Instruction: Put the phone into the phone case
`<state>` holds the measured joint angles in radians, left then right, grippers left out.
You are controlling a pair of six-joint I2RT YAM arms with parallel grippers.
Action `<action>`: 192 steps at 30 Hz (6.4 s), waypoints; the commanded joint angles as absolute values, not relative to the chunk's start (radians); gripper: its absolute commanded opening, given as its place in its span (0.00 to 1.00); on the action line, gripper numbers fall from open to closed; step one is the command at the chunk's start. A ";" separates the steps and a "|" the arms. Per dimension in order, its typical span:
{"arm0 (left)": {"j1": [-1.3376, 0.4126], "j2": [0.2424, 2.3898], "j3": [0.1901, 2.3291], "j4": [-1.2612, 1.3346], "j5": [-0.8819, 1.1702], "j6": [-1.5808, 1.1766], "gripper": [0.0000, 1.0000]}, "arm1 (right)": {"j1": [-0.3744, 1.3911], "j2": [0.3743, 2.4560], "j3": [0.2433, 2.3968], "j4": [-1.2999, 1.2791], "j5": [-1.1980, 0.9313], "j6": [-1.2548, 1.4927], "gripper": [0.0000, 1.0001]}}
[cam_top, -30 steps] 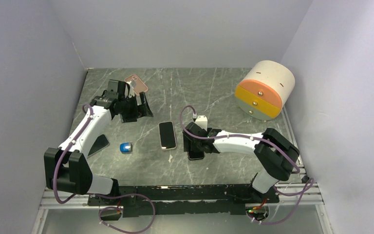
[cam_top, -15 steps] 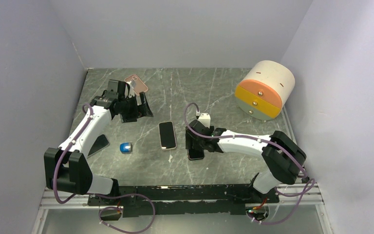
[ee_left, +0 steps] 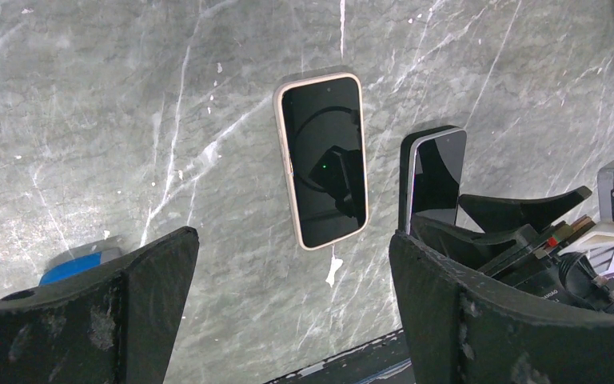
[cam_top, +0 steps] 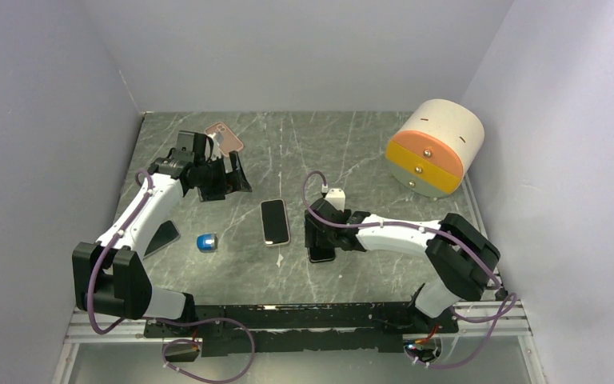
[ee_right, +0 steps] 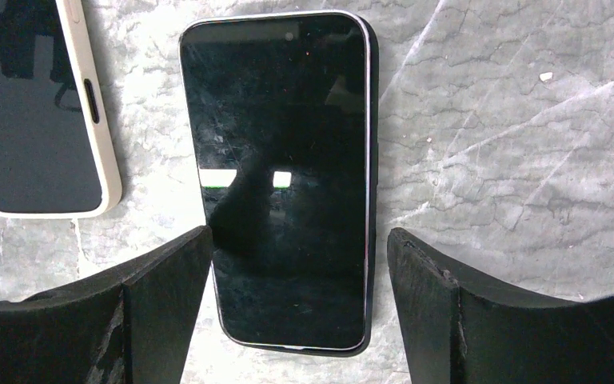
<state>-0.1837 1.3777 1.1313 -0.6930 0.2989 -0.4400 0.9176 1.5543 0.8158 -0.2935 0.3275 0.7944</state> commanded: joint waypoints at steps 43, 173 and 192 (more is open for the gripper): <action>-0.569 1.635 1.065 -0.302 0.461 -0.739 0.53 | 0.666 1.345 0.464 0.219 -0.157 0.829 0.85; -0.679 1.647 0.888 -0.188 0.491 -0.775 0.52 | 0.597 1.431 0.429 0.519 -0.548 0.840 0.02; -0.357 1.265 1.008 -0.309 0.701 -0.805 0.91 | 0.591 1.047 0.430 0.576 -0.493 0.806 0.00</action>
